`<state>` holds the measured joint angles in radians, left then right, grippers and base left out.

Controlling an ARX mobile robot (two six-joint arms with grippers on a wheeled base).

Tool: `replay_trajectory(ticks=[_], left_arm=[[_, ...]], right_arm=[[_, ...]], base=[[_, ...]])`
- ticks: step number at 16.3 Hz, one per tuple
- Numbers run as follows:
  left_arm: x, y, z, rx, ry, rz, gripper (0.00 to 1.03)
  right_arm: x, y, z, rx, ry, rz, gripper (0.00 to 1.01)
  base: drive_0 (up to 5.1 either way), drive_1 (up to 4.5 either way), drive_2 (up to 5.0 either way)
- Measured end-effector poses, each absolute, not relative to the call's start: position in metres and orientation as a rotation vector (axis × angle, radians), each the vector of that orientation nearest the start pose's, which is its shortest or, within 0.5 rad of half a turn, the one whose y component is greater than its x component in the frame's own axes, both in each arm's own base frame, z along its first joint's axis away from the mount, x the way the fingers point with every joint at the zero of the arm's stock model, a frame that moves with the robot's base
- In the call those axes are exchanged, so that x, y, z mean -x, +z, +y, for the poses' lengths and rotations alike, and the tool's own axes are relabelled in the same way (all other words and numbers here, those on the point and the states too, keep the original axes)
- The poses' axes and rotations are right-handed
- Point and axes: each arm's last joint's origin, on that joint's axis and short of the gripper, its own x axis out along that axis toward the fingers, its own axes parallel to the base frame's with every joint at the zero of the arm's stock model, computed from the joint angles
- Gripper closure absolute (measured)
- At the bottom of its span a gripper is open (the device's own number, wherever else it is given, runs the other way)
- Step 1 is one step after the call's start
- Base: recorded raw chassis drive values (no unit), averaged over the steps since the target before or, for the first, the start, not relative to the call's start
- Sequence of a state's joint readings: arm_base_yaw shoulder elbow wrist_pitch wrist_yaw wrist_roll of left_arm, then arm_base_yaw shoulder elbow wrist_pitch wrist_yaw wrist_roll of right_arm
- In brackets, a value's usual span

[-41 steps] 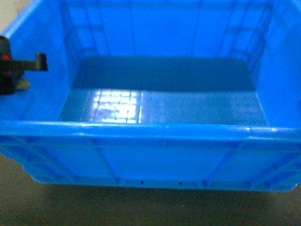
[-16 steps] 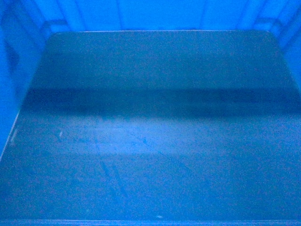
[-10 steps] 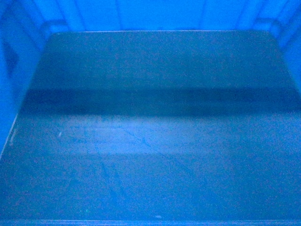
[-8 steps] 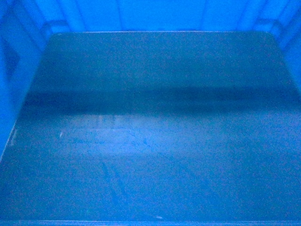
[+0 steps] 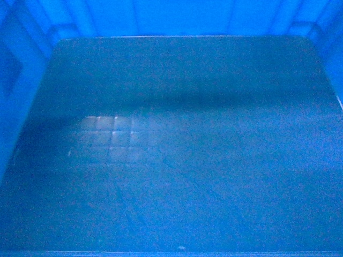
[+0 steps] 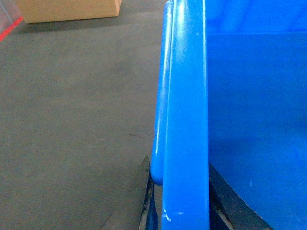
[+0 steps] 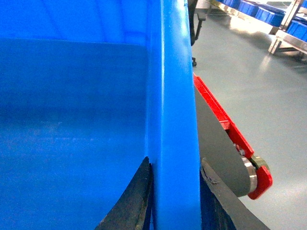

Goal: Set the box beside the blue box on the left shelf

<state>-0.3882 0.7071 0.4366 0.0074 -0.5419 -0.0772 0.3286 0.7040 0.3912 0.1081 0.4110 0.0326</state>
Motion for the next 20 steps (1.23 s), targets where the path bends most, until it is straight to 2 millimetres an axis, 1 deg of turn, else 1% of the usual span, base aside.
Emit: replay_trajectory(ticks=[20], left_arm=[[-0.1545, 0.2433, -0.047, -0.042, 0.161, 0.23, 0.85]], right_arm=[[-0.1577, 0.2369, 0.0415, 0.042, -0.086, 0.19, 0.81]], base=[[-1.5, -1.55, -1.5]])
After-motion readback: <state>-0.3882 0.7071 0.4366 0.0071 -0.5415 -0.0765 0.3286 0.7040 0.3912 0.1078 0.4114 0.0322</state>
